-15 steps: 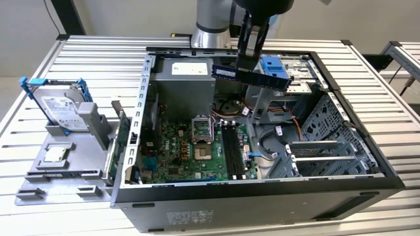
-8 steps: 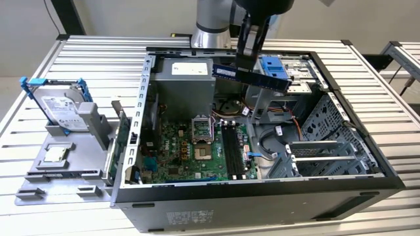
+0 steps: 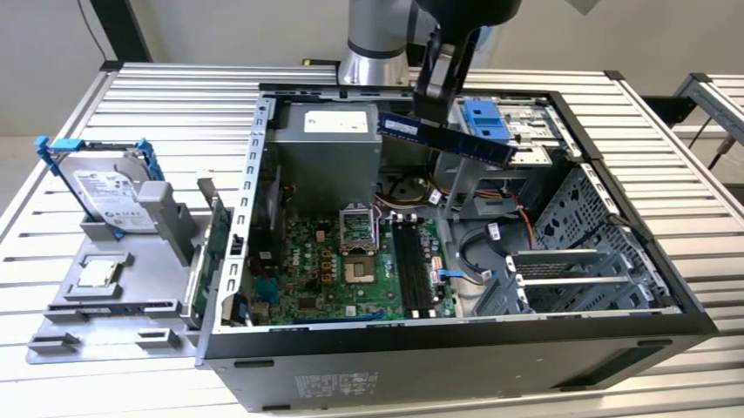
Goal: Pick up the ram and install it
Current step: 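Insert the ram into the slot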
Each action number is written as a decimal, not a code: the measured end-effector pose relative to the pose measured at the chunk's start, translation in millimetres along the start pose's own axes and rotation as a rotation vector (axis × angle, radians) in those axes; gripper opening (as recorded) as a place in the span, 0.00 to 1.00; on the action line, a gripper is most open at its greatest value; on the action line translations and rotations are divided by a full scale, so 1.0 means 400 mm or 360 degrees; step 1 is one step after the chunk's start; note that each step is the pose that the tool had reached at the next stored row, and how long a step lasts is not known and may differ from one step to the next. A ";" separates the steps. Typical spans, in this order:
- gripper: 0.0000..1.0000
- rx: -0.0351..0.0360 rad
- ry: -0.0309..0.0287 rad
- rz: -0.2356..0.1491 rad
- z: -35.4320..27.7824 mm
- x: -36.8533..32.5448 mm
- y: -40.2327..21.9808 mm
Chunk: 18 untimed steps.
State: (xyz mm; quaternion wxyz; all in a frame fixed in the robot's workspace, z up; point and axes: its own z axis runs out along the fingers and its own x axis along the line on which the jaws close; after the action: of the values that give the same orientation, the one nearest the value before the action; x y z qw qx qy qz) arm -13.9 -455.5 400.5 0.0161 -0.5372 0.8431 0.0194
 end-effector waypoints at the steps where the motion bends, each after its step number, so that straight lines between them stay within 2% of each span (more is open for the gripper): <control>1: 0.00 0.0001 -0.00002 0.0012 0.000 0.000 0.000; 4: 0.00 0.0003 -0.00010 0.0059 0.000 0.000 0.000; 18: 0.00 0.0018 -0.00054 0.0365 0.000 0.000 0.000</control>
State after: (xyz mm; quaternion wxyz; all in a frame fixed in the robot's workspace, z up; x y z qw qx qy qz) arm -13.9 -455.5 400.5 0.0182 -0.4372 0.8990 0.0173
